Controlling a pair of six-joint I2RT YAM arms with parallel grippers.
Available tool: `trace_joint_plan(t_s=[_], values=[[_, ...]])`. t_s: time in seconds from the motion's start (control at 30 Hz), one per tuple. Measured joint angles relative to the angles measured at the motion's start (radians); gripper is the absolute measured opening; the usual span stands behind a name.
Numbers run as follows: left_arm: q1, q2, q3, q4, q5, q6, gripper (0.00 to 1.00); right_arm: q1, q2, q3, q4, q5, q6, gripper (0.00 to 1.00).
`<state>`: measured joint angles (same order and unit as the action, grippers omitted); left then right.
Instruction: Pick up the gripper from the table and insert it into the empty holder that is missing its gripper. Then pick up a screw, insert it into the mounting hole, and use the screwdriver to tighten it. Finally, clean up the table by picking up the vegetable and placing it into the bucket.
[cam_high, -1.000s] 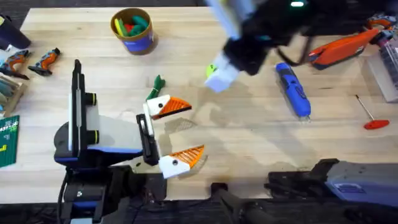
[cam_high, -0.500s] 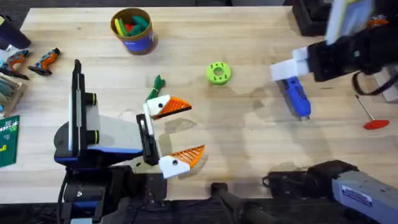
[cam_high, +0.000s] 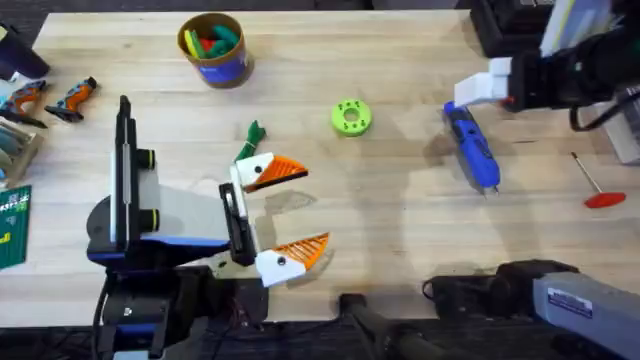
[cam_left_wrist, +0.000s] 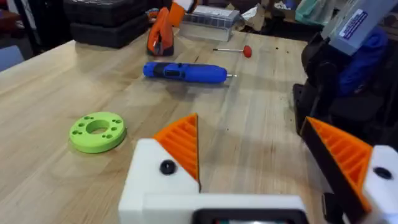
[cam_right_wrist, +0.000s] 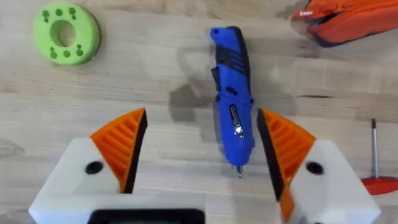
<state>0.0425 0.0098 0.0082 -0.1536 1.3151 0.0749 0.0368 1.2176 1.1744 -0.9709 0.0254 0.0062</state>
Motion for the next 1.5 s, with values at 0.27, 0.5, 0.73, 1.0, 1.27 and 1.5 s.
trace_joint_plan(t_s=[0.27, 0.5, 0.73, 1.0, 1.27, 1.5], values=[[0.000, 0.000, 0.000, 0.000, 0.000, 0.000, 0.985, 0.000, 0.066, 0.000, 0.004, 0.000, 0.039, 0.991], [0.000, 0.000, 0.000, 0.000, 0.000, 0.000, 0.985, 0.000, 0.067, 0.000, 0.006, 0.000, 0.043, 0.991], [0.000, 0.000, 0.000, 0.000, 0.001, 0.000, 0.353, 0.000, 0.067, 0.000, 0.006, 0.000, 0.029, 0.991], [0.000, 0.000, 0.000, 0.000, 0.001, 0.004, 0.005, -0.009, 0.067, 0.000, 0.012, 0.003, 0.000, 0.991], [0.000, 0.000, 0.000, 0.000, 0.001, 0.004, 0.005, -0.096, 0.115, 0.000, 0.038, 0.056, -0.020, 0.992], [0.000, 0.000, 0.000, 0.000, 0.001, 0.004, 0.005, -0.108, 0.266, 0.000, 0.072, 0.064, -0.108, 0.992]])
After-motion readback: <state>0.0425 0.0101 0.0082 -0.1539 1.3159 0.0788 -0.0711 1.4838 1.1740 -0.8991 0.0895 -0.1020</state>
